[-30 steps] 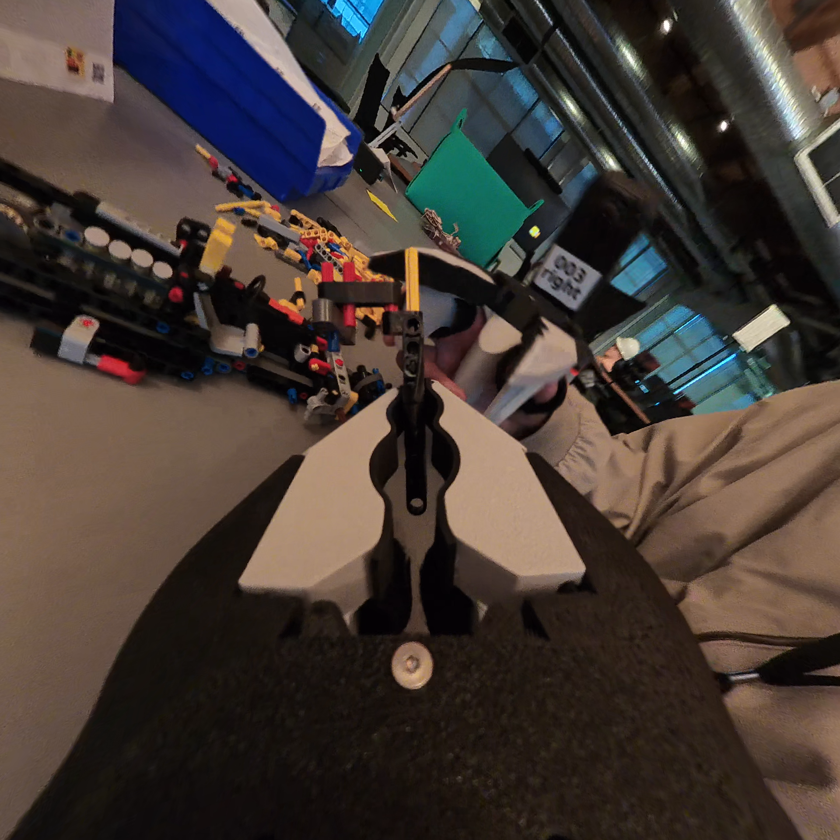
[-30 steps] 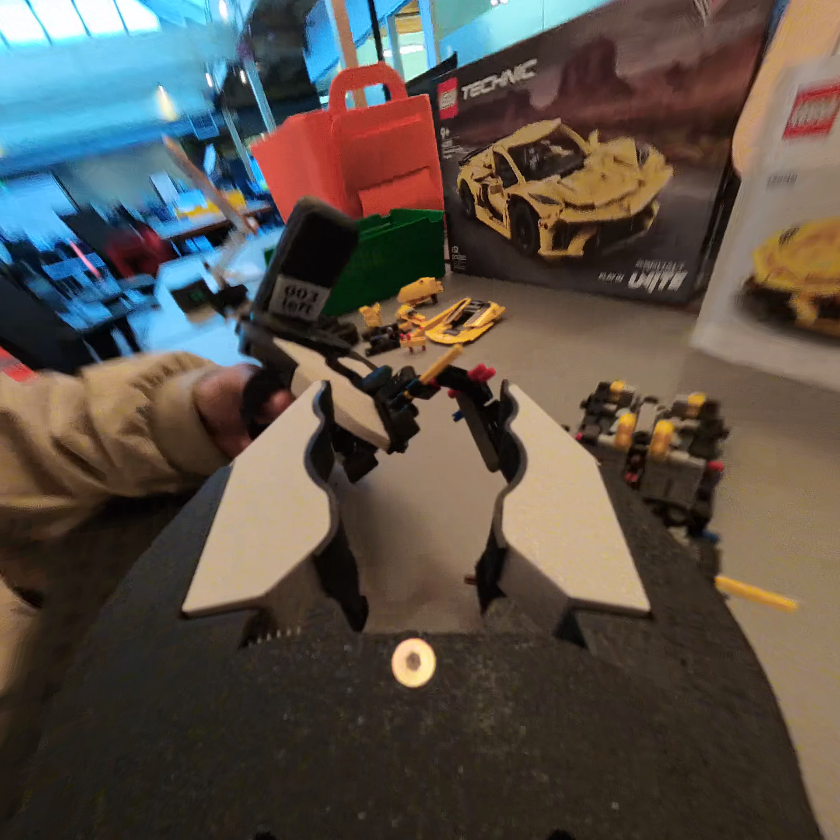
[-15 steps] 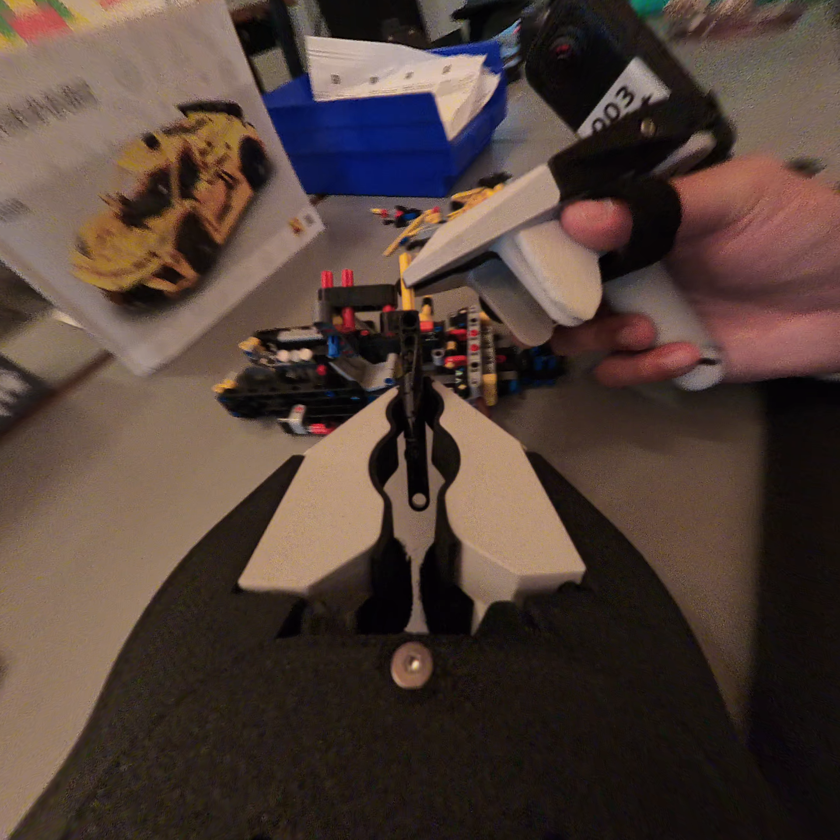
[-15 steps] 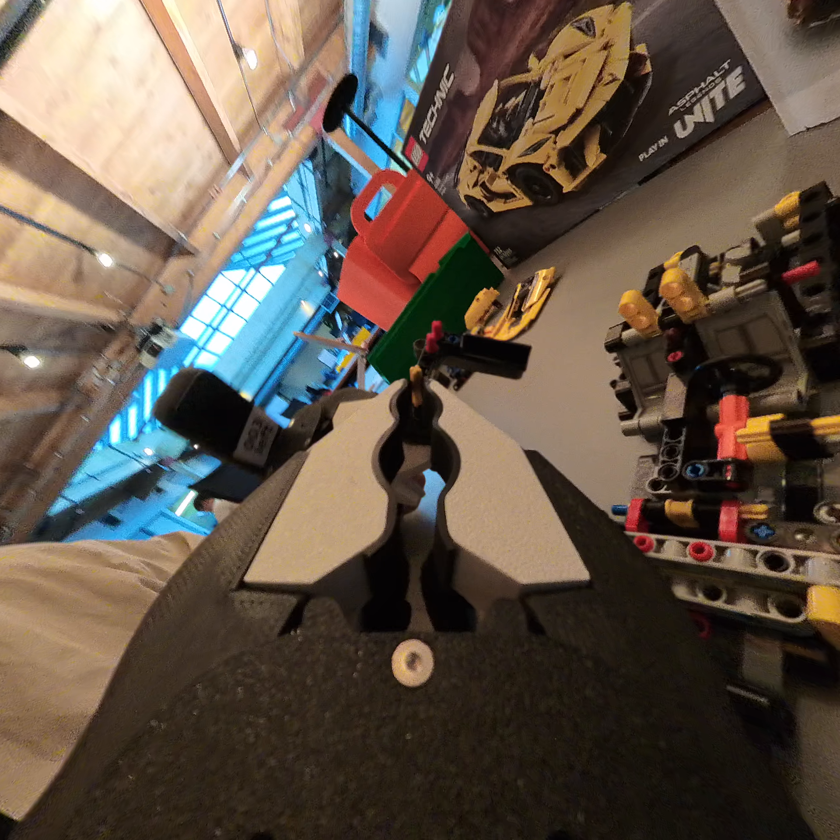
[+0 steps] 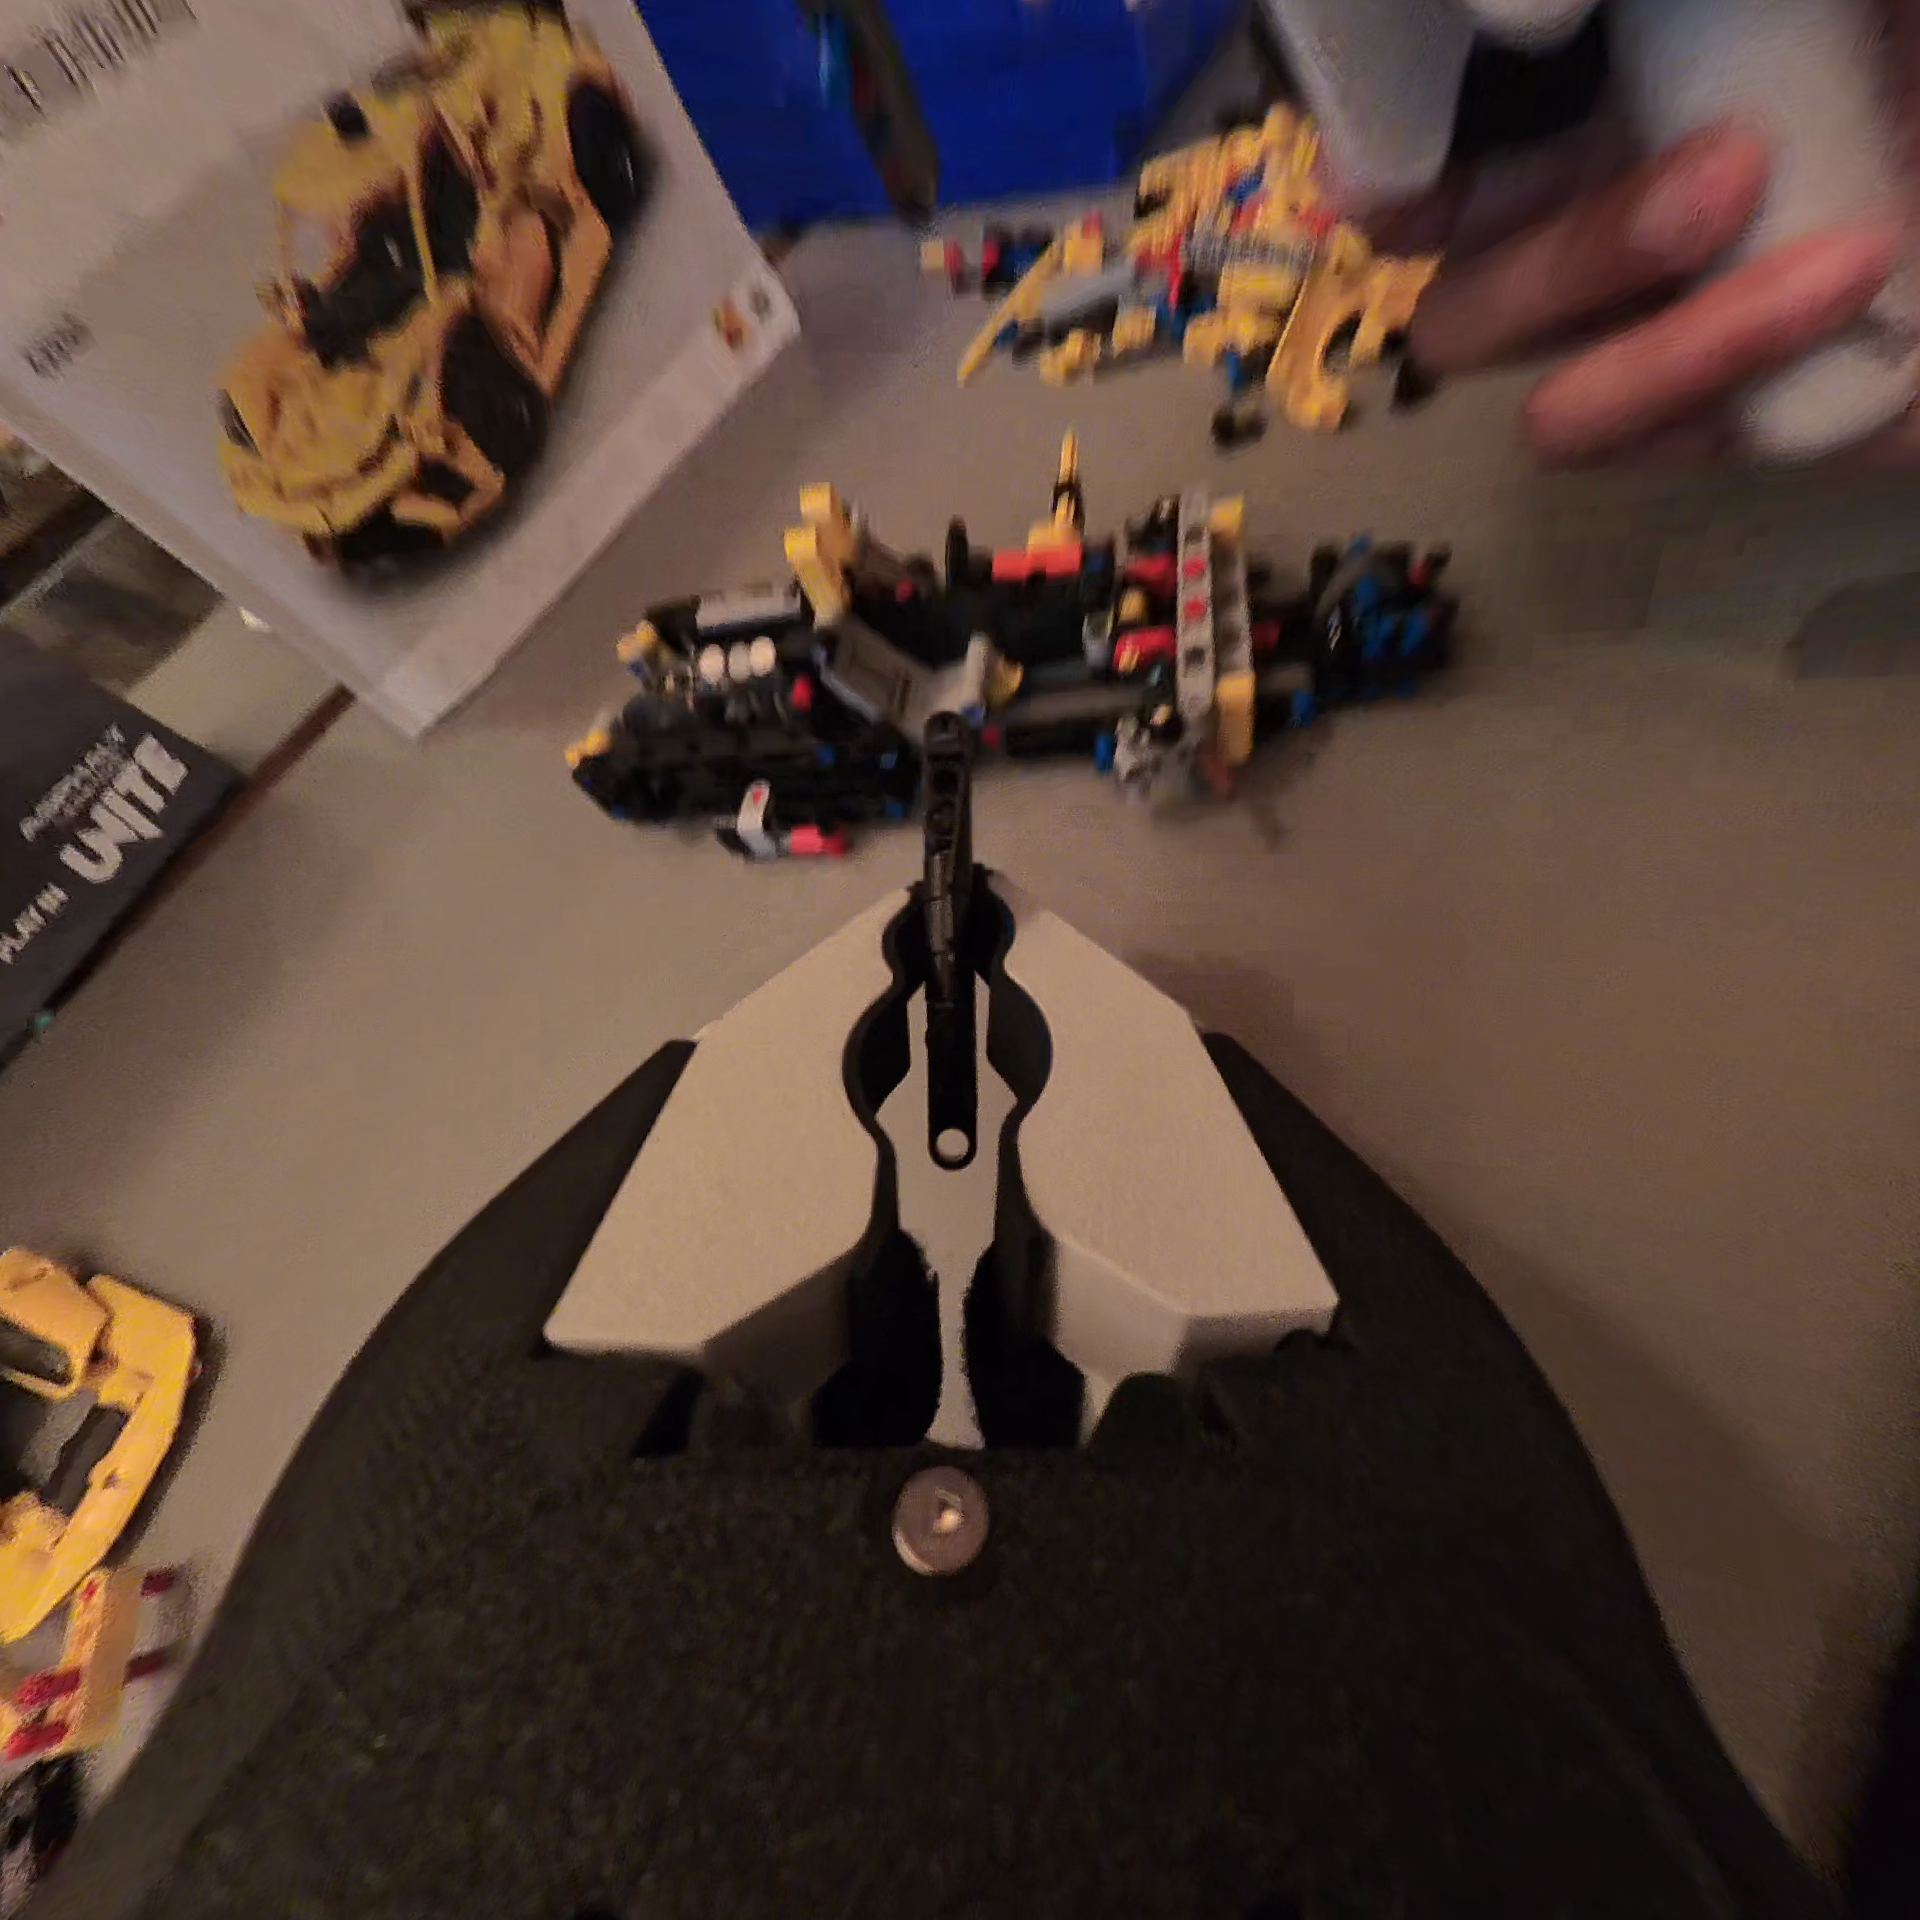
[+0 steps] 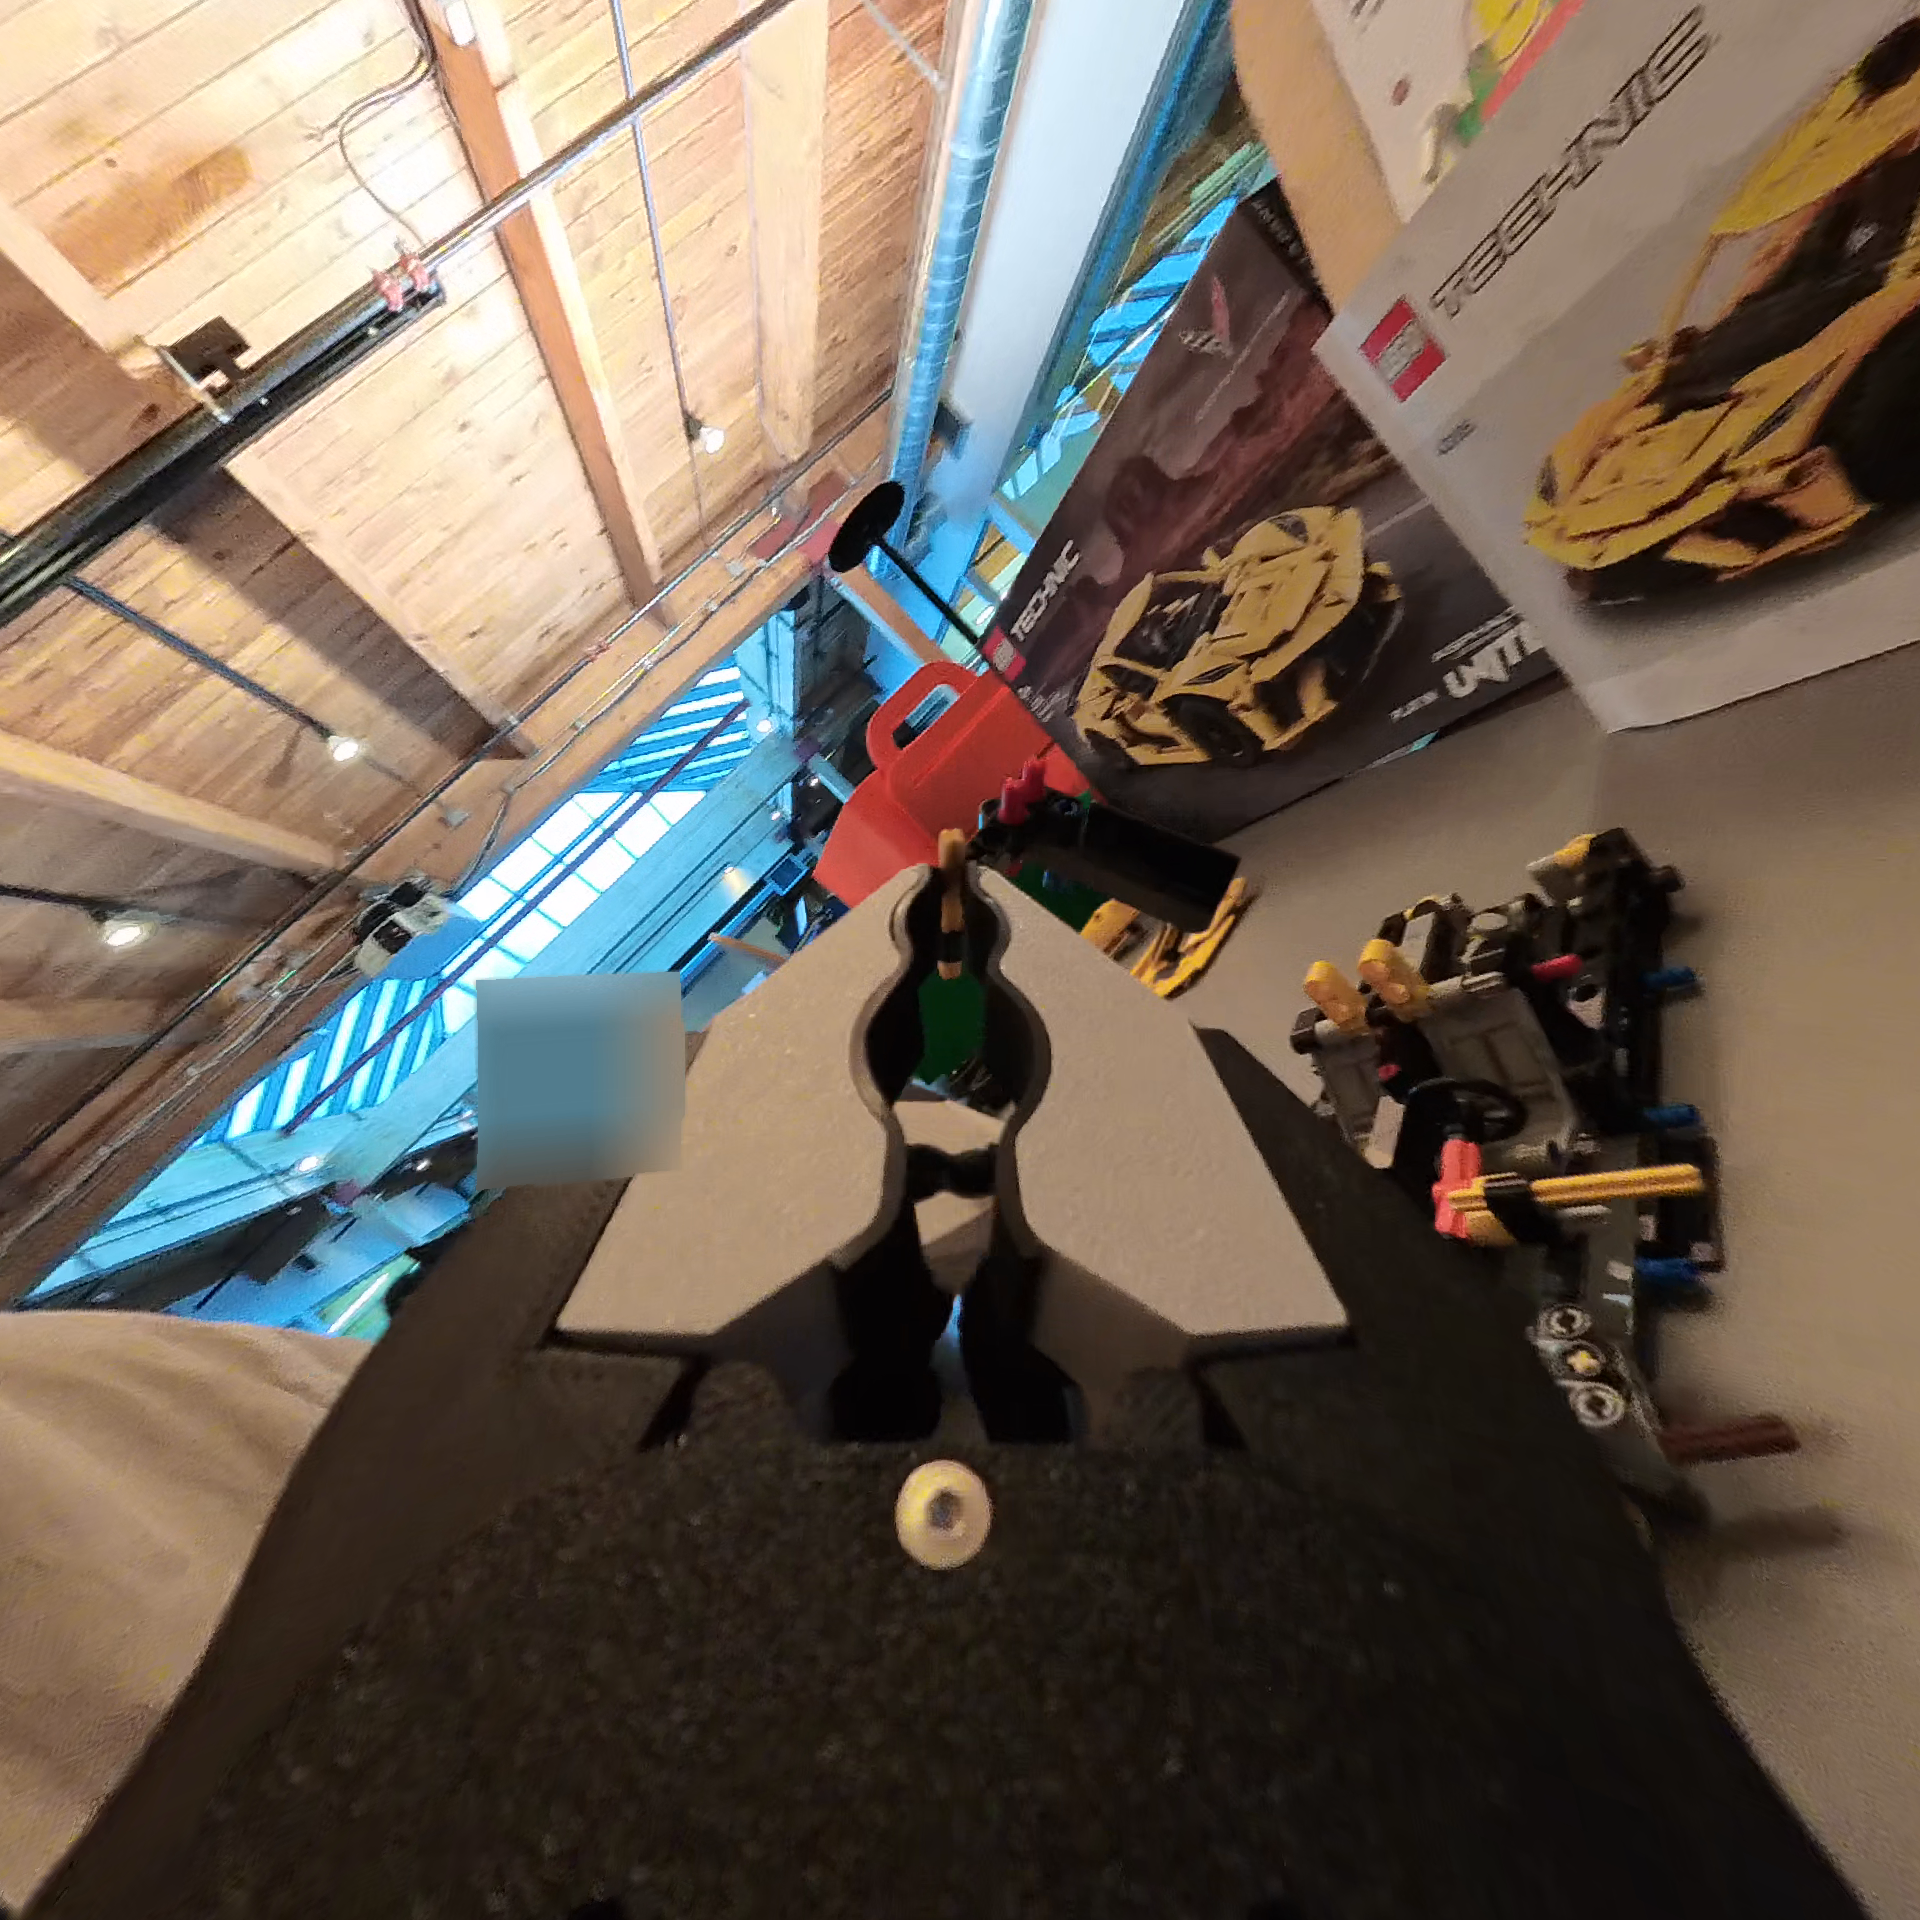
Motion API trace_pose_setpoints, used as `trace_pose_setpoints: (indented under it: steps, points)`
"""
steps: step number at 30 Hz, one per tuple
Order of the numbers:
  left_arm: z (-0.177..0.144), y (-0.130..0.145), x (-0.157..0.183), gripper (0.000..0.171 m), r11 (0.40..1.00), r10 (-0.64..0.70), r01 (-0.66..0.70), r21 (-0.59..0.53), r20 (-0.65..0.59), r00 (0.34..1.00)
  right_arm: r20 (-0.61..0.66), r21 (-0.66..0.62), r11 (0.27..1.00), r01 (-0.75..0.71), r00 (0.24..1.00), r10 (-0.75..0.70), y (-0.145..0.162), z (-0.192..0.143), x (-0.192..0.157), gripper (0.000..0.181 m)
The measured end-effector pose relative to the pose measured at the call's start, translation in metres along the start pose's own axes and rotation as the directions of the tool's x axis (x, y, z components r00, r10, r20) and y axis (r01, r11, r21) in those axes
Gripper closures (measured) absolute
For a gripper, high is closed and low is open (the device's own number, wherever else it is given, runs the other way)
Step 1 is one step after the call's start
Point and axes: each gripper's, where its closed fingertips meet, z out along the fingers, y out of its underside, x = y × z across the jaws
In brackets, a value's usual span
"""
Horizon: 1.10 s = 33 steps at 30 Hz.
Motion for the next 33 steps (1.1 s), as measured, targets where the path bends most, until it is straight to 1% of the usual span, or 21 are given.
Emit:
trace_pose_setpoints:
  steps: [1,3,5,6,9,12,14,15,17,19,20,22,23,24,26,27,29,30,31,32,33]
  points:
    - [0.0,0.005,-0.005,0.165,1.0,0.016,-0.015,-0.017,0.018,1.0,-0.028,0.004,1.0,0.015,1.0,-0.015,0.0,-0.001,0.003,0.179]
    - [-0.001,0.011,-0.011,0.165,0.998,0.058,-0.056,-0.041,0.044,0.997,-0.098,-0.076,0.992,0.1,0.989,-0.107,0.011,0.002,0.009,0.178]
    - [0.004,0.027,-0.008,0.165,0.987,0.091,-0.087,-0.133,0.026,0.995,-0.085,-0.101,0.987,0.126,0.987,-0.134,0.019,0.008,0.005,0.179]
    - [0.005,0.03,-0.005,0.165,0.985,0.091,-0.088,-0.147,0.014,0.996,-0.079,-0.114,0.987,0.112,0.989,-0.122,0.023,0.01,0.005,0.179]
    - [0.007,0.029,0.01,0.165,0.99,0.001,-0.01,-0.142,-0.068,0.998,-0.034,-0.17,0.985,0.033,0.999,-0.039,0.039,0.015,0.003,0.179]
    - [0.01,0.036,0.02,0.163,0.984,-0.024,0.002,-0.178,-0.12,0.993,0.011,-0.211,0.977,-0.036,0.999,0.039,0.052,0.02,-0.003,0.179]
    - [0.01,0.035,0.029,0.151,0.984,-0.056,0.025,-0.178,-0.17,0.984,0.024,-0.253,0.967,-0.043,0.998,0.05,0.06,0.022,-0.006,0.18]
    - [0.009,0.032,0.032,0.142,0.985,-0.073,0.04,-0.169,-0.194,0.978,0.025,-0.286,0.958,-0.037,0.999,0.046,0.066,0.023,-0.006,0.18]
    - [0.002,0.017,0.031,0.13,0.992,-0.095,0.074,-0.101,-0.224,0.97,0.027,-0.358,0.933,-0.026,0.999,0.039,0.076,0.022,-0.008,0.179]
    - [-0.014,-0.01,0.027,0.127,0.989,-0.129,0.145,0.036,-0.281,0.951,0.038,-0.45,0.893,-0.012,0.999,0.033,0.088,0.019,-0.009,0.179]
    - [-0.023,-0.022,0.023,0.127,0.974,-0.17,0.209,0.089,-0.324,0.931,0.081,-0.496,0.868,-0.014,0.995,0.062,0.093,0.017,-0.016,0.179]
    - [-0.04,-0.037,0.019,0.124,0.931,-0.24,0.334,0.151,-0.436,0.867,0.153,-0.587,0.809,-0.03,0.977,0.147,0.103,0.009,-0.029,0.179]
    - [-0.047,-0.044,0.02,0.123,0.911,-0.243,0.37,0.184,-0.485,0.84,0.188,-0.612,0.79,-0.033,0.965,0.185,0.106,0.006,-0.036,0.179]
    - [-0.055,-0.05,0.023,0.123,0.898,-0.218,0.38,0.22,-0.527,0.822,0.221,-0.616,0.786,-0.044,0.949,0.227,0.105,0.005,-0.043,0.179]
    - [-0.067,-0.06,0.032,0.123,0.885,-0.151,0.369,0.284,-0.575,0.804,0.294,-0.632,0.769,-0.096,0.888,0.353,0.102,0.001,-0.063,0.179]
    - [-0.073,-0.064,0.036,0.123,0.874,-0.126,0.373,0.311,-0.596,0.793,0.322,-0.649,0.749,-0.132,0.845,0.427,0.101,-0.001,-0.072,0.179]
    - [-0.086,-0.074,0.046,0.125,0.842,-0.091,0.416,0.343,-0.67,0.737,0.339,-0.676,0.708,-0.202,0.768,0.543,0.1,-0.004,-0.084,0.179]
    - [-0.092,-0.078,0.051,0.131,0.828,-0.082,0.444,0.343,-0.709,0.701,0.331,-0.695,0.684,-0.222,0.746,0.578,0.102,-0.005,-0.086,0.179]
    - [-0.096,-0.08,0.054,0.133,0.818,-0.078,0.467,0.336,-0.74,0.668,0.314,-0.712,0.661,-0.236,0.735,0.601,0.106,-0.005,-0.086,0.179]
    - [-0.098,-0.08,0.057,0.134,0.813,-0.077,0.481,0.33,-0.757,0.649,0.298,-0.717,0.653,-0.244,0.74,0.604,0.11,-0.004,-0.084,0.179]
    - [-0.098,-0.08,0.059,0.137,0.813,-0.069,0.48,0.331,-0.763,0.643,0.303,-0.717,0.649,-0.253,0.726,0.618,0.109,-0.004,-0.085,0.179]
